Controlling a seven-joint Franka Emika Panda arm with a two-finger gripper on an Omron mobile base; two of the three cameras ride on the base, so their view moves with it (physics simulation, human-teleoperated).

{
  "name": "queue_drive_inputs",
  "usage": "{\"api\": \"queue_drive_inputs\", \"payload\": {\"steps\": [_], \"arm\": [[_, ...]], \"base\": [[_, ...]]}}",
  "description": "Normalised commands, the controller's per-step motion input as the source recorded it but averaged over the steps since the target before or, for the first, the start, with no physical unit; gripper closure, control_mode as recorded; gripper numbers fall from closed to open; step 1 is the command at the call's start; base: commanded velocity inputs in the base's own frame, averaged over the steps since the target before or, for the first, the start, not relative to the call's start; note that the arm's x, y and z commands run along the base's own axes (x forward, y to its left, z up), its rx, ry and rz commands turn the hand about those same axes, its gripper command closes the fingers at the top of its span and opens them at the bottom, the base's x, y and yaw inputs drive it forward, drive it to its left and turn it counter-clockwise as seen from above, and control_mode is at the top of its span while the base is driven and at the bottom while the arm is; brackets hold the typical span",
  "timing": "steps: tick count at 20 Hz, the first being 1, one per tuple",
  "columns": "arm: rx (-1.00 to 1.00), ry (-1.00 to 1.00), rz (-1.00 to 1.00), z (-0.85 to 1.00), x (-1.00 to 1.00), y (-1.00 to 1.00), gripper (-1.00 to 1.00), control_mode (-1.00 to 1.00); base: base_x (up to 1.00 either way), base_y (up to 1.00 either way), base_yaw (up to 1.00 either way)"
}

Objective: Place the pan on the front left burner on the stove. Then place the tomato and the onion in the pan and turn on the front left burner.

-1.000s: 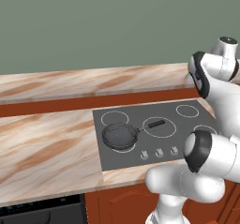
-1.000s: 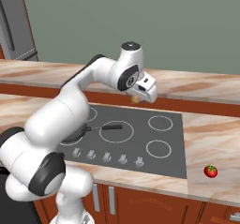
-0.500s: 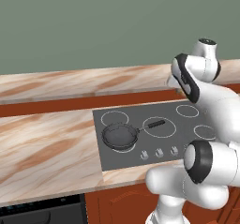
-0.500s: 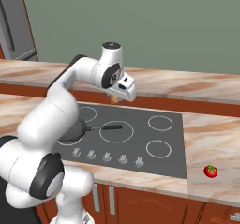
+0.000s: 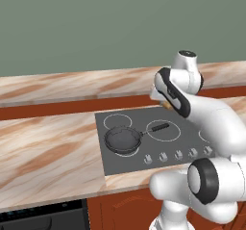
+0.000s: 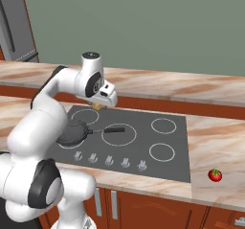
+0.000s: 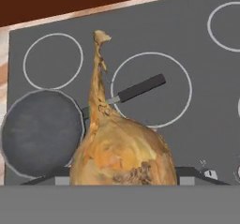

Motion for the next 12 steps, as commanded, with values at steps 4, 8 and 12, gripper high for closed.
{"api": "queue_drive_inputs", "payload": {"steps": [4, 8, 12], "arm": [[0.00, 0.07, 0.13, -0.10, 0.23, 0.60, 1.00, -1.00], [0.00, 0.06, 0.12, -0.13, 0.14, 0.59, 1.00, -1.00], [0.00, 0.09, 0.12, -0.25, 0.05, 0.57, 1.00, -1.00]], "base": [[0.00, 0.00, 0.00], [0.00, 0.00, 0.00], [0.00, 0.00, 0.00]]}}
